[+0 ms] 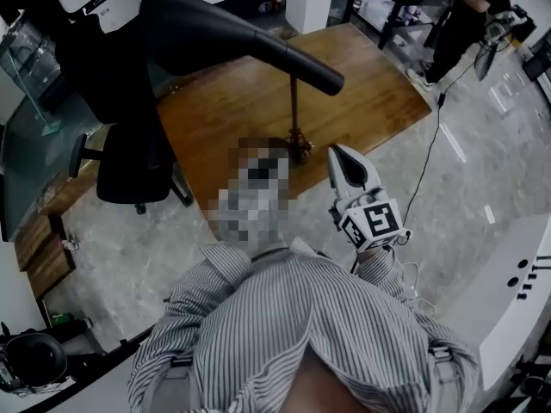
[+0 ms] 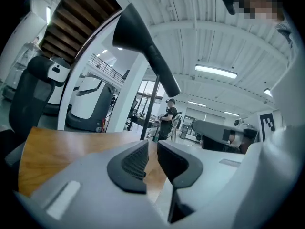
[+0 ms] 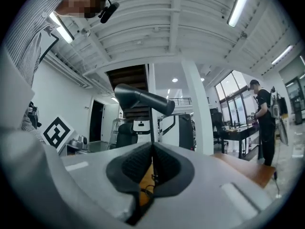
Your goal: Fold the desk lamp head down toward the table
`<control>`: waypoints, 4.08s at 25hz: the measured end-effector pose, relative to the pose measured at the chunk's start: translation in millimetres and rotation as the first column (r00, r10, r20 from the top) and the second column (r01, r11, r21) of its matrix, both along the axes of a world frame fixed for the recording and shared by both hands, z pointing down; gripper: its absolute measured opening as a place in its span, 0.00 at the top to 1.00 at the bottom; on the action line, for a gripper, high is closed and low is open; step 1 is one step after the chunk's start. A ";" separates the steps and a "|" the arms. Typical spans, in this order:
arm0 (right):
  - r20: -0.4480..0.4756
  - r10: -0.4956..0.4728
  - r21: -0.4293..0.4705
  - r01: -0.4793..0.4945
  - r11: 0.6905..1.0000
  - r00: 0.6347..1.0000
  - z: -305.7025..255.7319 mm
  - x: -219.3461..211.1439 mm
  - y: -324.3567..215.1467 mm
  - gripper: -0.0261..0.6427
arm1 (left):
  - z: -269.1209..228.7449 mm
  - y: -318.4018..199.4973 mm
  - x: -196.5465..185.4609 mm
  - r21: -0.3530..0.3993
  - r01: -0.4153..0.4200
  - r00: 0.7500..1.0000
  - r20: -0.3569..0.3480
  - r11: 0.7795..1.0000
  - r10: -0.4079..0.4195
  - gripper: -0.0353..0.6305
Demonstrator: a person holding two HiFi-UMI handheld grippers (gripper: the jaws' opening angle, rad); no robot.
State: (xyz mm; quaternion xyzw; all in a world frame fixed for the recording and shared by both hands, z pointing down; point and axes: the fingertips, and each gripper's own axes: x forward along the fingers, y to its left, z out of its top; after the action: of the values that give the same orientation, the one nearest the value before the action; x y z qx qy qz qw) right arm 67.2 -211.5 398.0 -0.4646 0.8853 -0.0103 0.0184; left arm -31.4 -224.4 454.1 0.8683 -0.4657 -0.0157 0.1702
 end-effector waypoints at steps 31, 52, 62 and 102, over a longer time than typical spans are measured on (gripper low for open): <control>-0.732 0.275 0.466 0.163 0.870 0.624 -77.0 -17.2 -87.3 0.65 | 0.6 -98.6 44.3 0.008 -0.097 0.993 0.071 0.995 0.096 0.83; -0.945 0.232 0.317 0.479 0.819 0.231 -111.2 -8.5 -84.0 0.66 | 3.0 -97.4 43.8 0.078 -0.080 0.983 0.174 0.994 0.066 0.86; -0.940 0.302 0.146 0.615 0.774 -0.156 -144.5 -15.3 -83.0 0.66 | 1.3 -98.3 41.0 0.092 -0.050 0.984 0.177 0.995 0.033 0.86; -0.256 -0.059 0.088 0.085 0.993 0.965 -52.4 -20.9 -84.0 0.87 | 4.8 -67.3 7.9 -0.007 0.077 0.995 0.069 0.997 -0.077 0.88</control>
State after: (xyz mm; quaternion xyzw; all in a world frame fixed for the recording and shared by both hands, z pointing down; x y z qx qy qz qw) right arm 46.3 -295.5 345.6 -0.4281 0.8962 0.0920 -0.0722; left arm -23.6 -291.7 459.0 0.8489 -0.5044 0.0098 0.1575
